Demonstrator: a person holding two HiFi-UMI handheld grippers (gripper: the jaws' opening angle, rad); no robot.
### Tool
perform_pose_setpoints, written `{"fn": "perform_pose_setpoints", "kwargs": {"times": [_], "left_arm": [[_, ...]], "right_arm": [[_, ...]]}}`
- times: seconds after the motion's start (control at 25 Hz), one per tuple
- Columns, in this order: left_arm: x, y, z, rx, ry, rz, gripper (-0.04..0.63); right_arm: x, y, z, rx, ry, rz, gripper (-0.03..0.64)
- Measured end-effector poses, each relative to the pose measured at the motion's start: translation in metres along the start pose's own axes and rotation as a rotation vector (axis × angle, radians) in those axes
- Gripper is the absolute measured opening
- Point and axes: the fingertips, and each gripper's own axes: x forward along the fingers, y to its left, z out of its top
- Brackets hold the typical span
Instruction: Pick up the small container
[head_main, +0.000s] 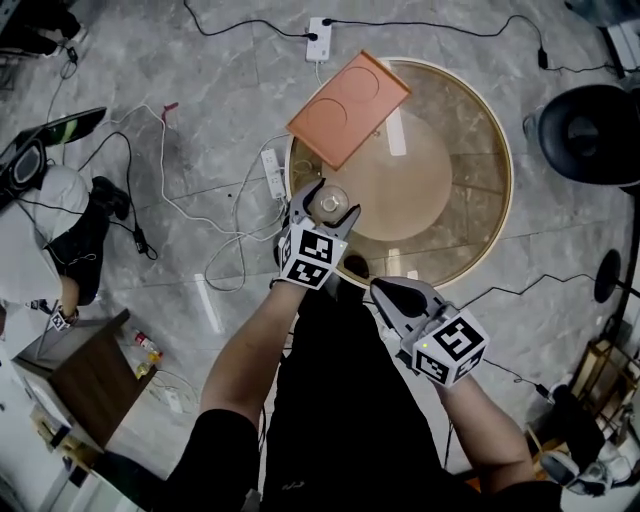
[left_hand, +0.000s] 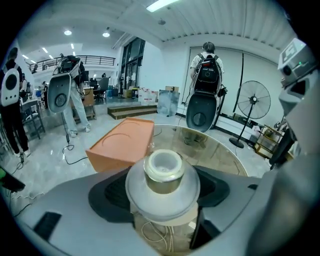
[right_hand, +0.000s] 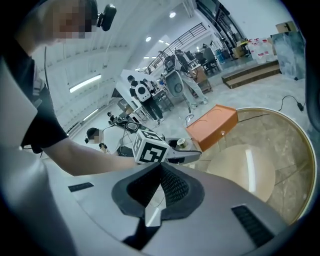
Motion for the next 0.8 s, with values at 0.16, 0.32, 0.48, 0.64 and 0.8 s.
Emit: {"fn": "perform_pose_setpoints", "kwargs": {"times": [0.16, 0.32, 0.48, 0.64, 0.8], "left_arm": [[-0.043, -0.015, 0.044, -0.003, -0.02, -0.016, 0.344], [-0.103, -0.021, 0.095, -0.016, -0.034, 0.008, 0.344], [-0.167, -0.029, 0.149, 0.007, -0.065, 0.041, 0.344], [-0.229, -0.043, 0.187, 0.029, -0.084, 0.061, 0.344], [-0.28, -0.051, 0.208, 0.007, -0.094, 0.08, 0.344]], "right_arm": [[-0.019, 0.024, 0.035, -0.019, -0.035, -0.024, 0.014], [-0.044, 0.056, 0.073, -0.041, -0.082, -0.049, 0.014], [-0.075, 0.087, 0.098, -0.078, -0.114, -0.05, 0.014], [-0.105, 0.118, 0.115, -0.119, -0.15, -0.051, 0.014], [-0.124, 0.145, 0.131, -0.148, -0.205, -0.043, 0.014]]}}
